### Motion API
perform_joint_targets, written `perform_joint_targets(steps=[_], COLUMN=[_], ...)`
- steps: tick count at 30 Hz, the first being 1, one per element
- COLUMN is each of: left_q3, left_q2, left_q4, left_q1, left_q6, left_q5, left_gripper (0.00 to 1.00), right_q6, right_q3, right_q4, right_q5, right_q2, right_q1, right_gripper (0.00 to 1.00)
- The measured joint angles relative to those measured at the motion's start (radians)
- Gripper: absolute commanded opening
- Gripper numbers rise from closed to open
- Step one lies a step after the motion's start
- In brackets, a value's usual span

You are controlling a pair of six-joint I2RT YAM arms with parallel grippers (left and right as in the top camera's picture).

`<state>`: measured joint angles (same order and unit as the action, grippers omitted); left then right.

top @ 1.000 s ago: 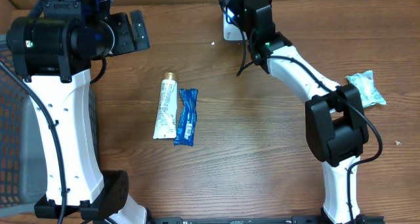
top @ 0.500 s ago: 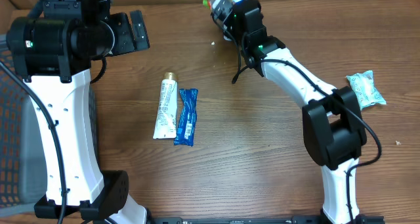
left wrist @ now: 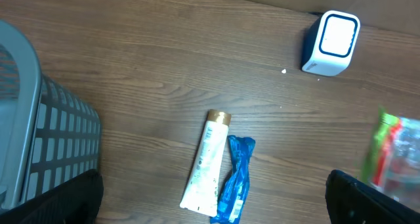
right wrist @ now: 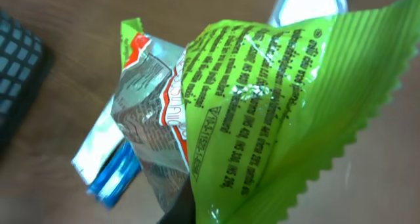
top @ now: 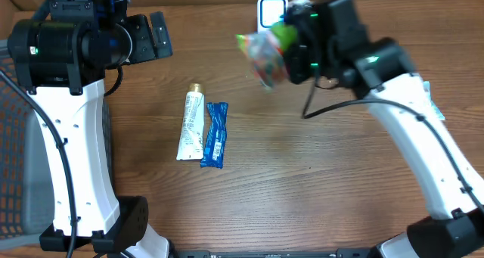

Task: Scan the item barcode
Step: 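Carry the green bag to the right side and release it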

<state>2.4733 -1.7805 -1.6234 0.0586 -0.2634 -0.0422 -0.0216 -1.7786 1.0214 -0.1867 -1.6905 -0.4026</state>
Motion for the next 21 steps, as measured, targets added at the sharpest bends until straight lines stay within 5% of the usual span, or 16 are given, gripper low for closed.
perform_joint_targets(steps=[5, 14, 21], left_q3=[0.0, 0.0, 0.0], left_q2=[0.0, 0.0, 0.0], left_q4=[0.0, 0.0, 0.0], left_q1=[0.0, 0.0, 0.0], left_q6=[0.0, 0.0, 0.0], left_q5=[0.0, 0.0, 0.0], left_gripper=[1.0, 1.0, 1.0], right_q6=[0.131, 0.282, 0.384], right_q3=[0.013, 0.101, 0.219], right_q4=[0.108, 0.05, -0.13], right_q5=[-0.132, -0.232, -0.328], right_q2=[-0.04, -0.062, -0.182], right_q1=[0.241, 0.75, 0.895], right_gripper=[0.04, 0.04, 0.04])
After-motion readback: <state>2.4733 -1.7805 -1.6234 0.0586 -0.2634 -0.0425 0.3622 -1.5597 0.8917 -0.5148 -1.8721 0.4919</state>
